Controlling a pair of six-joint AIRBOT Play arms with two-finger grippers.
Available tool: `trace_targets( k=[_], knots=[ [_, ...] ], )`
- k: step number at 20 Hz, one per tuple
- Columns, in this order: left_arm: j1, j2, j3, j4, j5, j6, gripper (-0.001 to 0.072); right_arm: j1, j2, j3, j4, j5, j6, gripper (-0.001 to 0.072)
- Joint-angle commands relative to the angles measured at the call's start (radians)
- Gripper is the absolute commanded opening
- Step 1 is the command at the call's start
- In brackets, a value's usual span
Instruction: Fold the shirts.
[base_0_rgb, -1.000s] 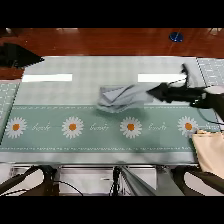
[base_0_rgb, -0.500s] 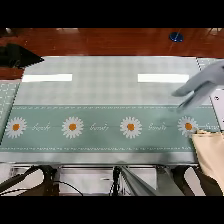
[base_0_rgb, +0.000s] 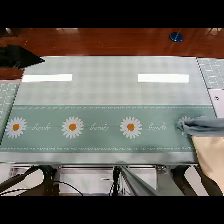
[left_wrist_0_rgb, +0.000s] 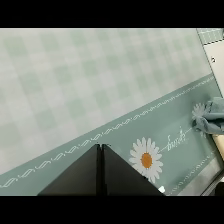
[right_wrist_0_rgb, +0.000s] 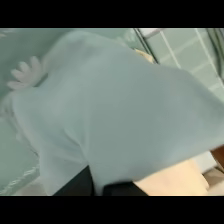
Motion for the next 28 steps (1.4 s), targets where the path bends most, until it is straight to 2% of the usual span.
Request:
trace_targets(
  k=[1, 4, 8, 12, 15, 16, 17, 18, 19, 21, 22, 23, 24, 25, 26, 27, 28],
  knots=[
    [0.001, -0.001, 0.0, 0.0, 0.036, 0.029, 0.0019, -0.005, 0.003, -0.073, -0.234, 0.076, 0.032, 0.003],
    [0.003, -0.001, 0.0, 0.0, 0.077, 0.03, 0.0019, -0.018, 0.036, -0.243, -0.398, 0.079, 0.032, 0.003],
    [0.003, -0.001, 0.0, 0.001, 0.113, 0.056, 0.0019, -0.248, 0.055, -0.479, -0.501, 0.064, 0.011, 0.0031],
    [0.003, 0.0, 0.0, 0.001, 0.125, 0.062, 0.0019, -0.525, 0.055, -0.612, -0.516, -0.048, -0.029, 0.0031],
    [0.003, 0.0, 0.001, -0.003, 0.11, 0.062, 0.0019, -0.631, 0.055, -0.681, -0.509, -0.15, -0.037, 0.0033],
    [0.003, 0.0, 0.001, -0.003, 0.111, 0.062, 0.0018, -0.644, 0.055, -0.699, -0.512, -0.196, -0.062, 0.0121],
    [0.003, 0.0, 0.001, -0.003, 0.111, 0.062, 0.0019, -0.655, 0.055, -0.708, -0.521, -0.24, -0.076, 0.0315],
    [0.003, 0.0, 0.001, -0.003, 0.111, 0.062, 0.0019, -0.665, 0.055, -0.708, -0.549, -0.29, -0.079, 0.0395],
    [0.003, 0.0, 0.001, -0.003, 0.111, 0.062, 0.0019, -0.665, 0.055, -0.708, -0.599, -0.336, -0.072, 0.0396],
    [0.003, 0.0, 0.001, -0.003, 0.111, 0.062, 0.0019, -0.665, 0.048, -0.684, -0.673, -0.471, 0.034, 0.0459],
    [0.003, 0.0, 0.001, -0.003, 0.111, 0.062, 0.0024, -0.664, 0.032, -0.635, -0.633, -0.556, 0.08, 0.0459],
    [0.002, 0.0, 0.001, -0.003, 0.111, 0.062, 0.012, -0.653, 0.011, -0.56, -0.536, -0.637, 0.086, 0.0458],
    [0.0, 0.0, 0.001, -0.003, 0.111, 0.062, 0.0322, -0.629, -0.016, -0.457, -0.387, -0.747, 0.08, 0.0436],
    [0.0, -0.001, 0.001, -0.003, 0.115, 0.062, 0.048, -0.594, -0.047, -0.349, -0.199, -0.856, 0.052, 0.0424],
    [-0.002, -0.001, 0.001, -0.003, 0.141, 0.062, 0.0493, -0.54, -0.092, -0.235, 0.046, -0.96, -0.013, 0.0406],
    [-0.01, -0.002, 0.001, -0.001, 0.184, 0.063, 0.0493, -0.465, -0.152, -0.132, 0.282, -0.999, -0.127, 0.0406],
    [-0.032, -0.004, 0.001, 0.016, 0.249, 0.062, 0.0493, -0.357, -0.23, -0.022, 0.474, -0.963, -0.232, 0.0406]
  ],
)
